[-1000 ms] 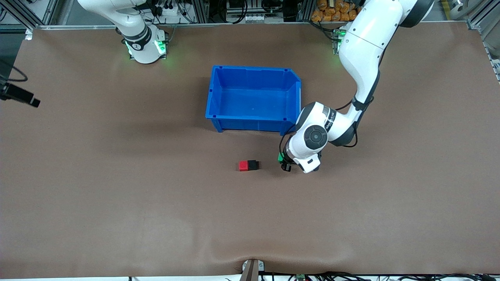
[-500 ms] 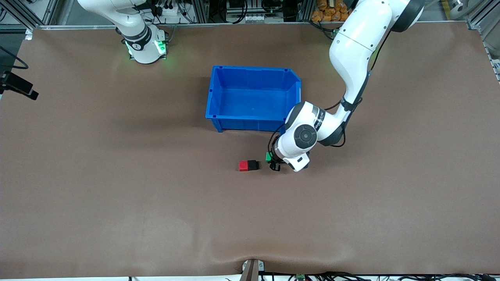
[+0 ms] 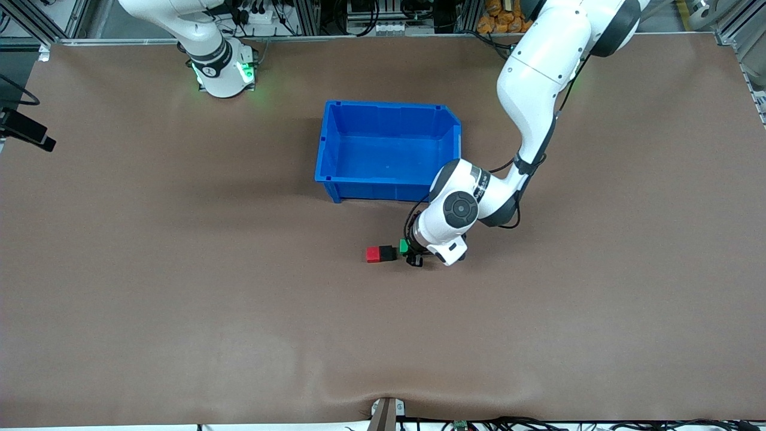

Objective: Attach green and red cubes to black cube
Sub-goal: 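Lower the green cube against the black cube and open the left gripper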

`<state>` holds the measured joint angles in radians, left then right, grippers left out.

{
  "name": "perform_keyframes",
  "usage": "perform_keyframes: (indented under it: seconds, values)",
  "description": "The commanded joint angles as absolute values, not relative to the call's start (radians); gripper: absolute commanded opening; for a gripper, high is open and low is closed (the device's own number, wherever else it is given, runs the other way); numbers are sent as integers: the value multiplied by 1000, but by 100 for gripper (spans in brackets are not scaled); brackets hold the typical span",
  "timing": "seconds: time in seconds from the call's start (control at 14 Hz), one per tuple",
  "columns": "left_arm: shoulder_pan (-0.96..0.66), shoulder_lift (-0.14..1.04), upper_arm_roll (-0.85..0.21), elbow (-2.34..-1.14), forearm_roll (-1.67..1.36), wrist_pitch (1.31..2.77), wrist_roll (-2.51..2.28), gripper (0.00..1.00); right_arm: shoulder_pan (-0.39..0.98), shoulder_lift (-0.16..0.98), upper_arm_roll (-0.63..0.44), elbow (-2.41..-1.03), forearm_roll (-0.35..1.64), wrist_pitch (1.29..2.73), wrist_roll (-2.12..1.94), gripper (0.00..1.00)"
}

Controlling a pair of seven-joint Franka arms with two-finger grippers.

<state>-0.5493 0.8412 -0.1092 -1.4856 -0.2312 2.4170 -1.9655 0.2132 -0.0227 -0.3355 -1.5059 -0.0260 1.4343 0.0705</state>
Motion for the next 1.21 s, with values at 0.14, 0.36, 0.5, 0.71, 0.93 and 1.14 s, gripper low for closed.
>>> perform_keyframes:
  seconds: [0.14, 0.36, 0.5, 0.71, 0.93, 1.14]
  values:
    - [-577, 862, -94, -1457, -249, 2465, -1985, 0, 163, -17, -293, -1485, -11, 1428, 71, 100]
    - [-580, 868, -92, -1453, -247, 2476, -1983, 0, 31, -17, -172, -1489, 17, 1424, 67, 100]
    - [-580, 884, -92, -1431, -247, 2480, -1983, 0, 20, -18, -153, -1491, 17, 1420, 69, 100]
    - [-580, 888, -89, -1424, -244, 2490, -1983, 0, 28, -17, -152, -1491, 18, 1431, 69, 100]
    - [-580, 890, -87, -1425, -239, 2517, -1971, 73, 35, -17, -152, -1491, 18, 1433, 72, 100]
    - [-580, 888, -87, -1427, -236, 2517, -1964, 100, 34, -15, -152, -1491, 20, 1433, 72, 100]
